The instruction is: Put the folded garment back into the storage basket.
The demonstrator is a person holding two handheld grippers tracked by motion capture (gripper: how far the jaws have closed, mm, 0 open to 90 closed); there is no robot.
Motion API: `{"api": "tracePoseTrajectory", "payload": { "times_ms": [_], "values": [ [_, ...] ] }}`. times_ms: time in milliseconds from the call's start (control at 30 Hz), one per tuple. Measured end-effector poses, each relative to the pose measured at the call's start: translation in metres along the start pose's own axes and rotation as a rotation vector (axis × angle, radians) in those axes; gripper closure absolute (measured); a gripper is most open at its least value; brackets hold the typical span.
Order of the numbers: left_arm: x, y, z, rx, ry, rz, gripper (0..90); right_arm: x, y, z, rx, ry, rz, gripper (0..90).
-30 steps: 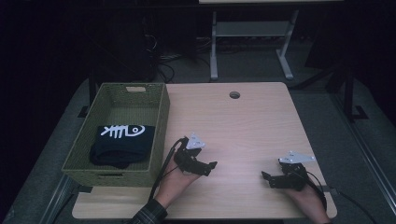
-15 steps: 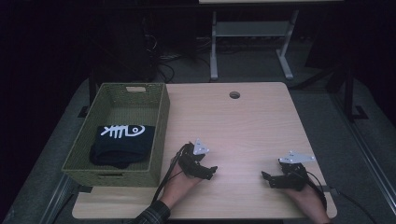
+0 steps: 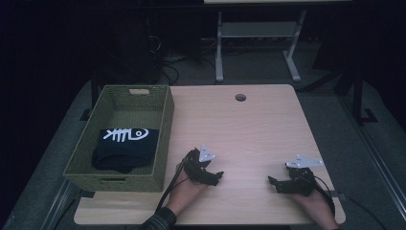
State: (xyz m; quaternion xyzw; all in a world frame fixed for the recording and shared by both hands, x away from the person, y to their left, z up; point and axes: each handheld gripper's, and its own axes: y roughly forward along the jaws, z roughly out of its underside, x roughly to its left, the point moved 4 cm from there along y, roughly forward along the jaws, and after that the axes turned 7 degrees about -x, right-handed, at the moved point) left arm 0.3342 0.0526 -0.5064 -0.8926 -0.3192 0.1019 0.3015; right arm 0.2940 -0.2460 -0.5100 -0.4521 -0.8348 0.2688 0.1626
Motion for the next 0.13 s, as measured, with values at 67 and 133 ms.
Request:
{"api": "tracePoseTrajectory", "payload": {
  "times_ms": [67,133],
  "values": [
    [0.0001,0.0000,0.0000,0.000,0.001,0.000,13.0,0.0000,0.0000,0.0000,0.000,0.000,0.000,12.9],
    [0.0001,0.0000,0.0000,0.000,0.001,0.001,13.0,0.0000,0.0000,0.0000,0.000,0.000,0.000,12.9]
  ]
}}
